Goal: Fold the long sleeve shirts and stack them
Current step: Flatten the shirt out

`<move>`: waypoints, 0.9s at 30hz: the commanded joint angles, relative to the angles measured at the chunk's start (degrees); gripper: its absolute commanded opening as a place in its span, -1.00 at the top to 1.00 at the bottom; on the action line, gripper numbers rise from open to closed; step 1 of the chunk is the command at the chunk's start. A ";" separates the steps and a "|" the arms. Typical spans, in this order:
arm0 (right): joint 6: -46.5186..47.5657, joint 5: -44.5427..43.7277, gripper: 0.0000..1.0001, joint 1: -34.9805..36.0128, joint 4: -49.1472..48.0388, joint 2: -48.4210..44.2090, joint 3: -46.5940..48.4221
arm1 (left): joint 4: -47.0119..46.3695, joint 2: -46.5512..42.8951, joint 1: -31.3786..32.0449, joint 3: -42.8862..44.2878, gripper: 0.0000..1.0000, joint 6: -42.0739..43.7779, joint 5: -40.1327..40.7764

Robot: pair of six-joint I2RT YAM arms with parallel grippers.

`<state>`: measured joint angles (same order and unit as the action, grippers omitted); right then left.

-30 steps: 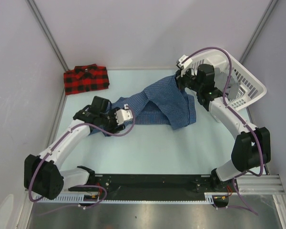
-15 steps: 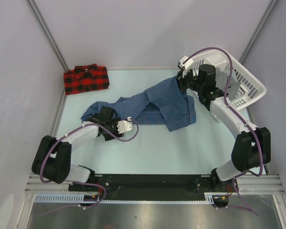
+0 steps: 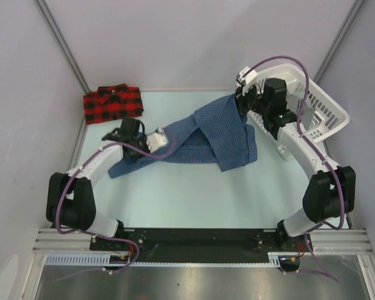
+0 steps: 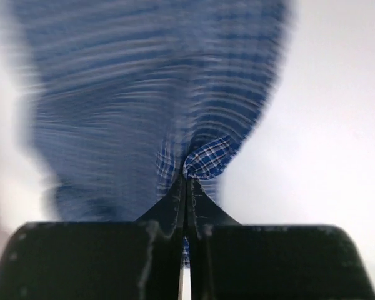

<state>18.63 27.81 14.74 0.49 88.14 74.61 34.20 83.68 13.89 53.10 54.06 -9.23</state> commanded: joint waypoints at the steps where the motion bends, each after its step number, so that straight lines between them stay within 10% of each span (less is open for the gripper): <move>1: -0.88 -2.67 1.00 -2.34 -4.00 1.50 10.36 | 2.46 -4.23 -3.69 19.44 1.00 -12.30 -5.18; 7: -3.51 -2.94 1.00 -4.90 -5.06 5.72 19.43 | 9.36 0.60 -7.82 33.63 1.00 -13.39 -12.96; 22: 2.28 0.93 1.00 -1.13 4.87 -2.62 1.34 | 37.78 6.84 -11.43 17.92 1.00 11.23 -22.93; 25: 3.25 0.84 1.00 0.98 7.32 -3.41 -2.97 | 38.40 9.65 -11.25 15.37 0.89 10.54 -24.07; 27: 3.25 0.75 1.00 2.21 8.47 -4.11 -5.33 | 34.47 9.75 -11.25 12.74 0.47 8.79 -23.64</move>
<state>20.05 27.88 14.79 6.70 87.66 72.34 68.20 92.55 2.92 69.06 61.41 -29.80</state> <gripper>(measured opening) 0.010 0.135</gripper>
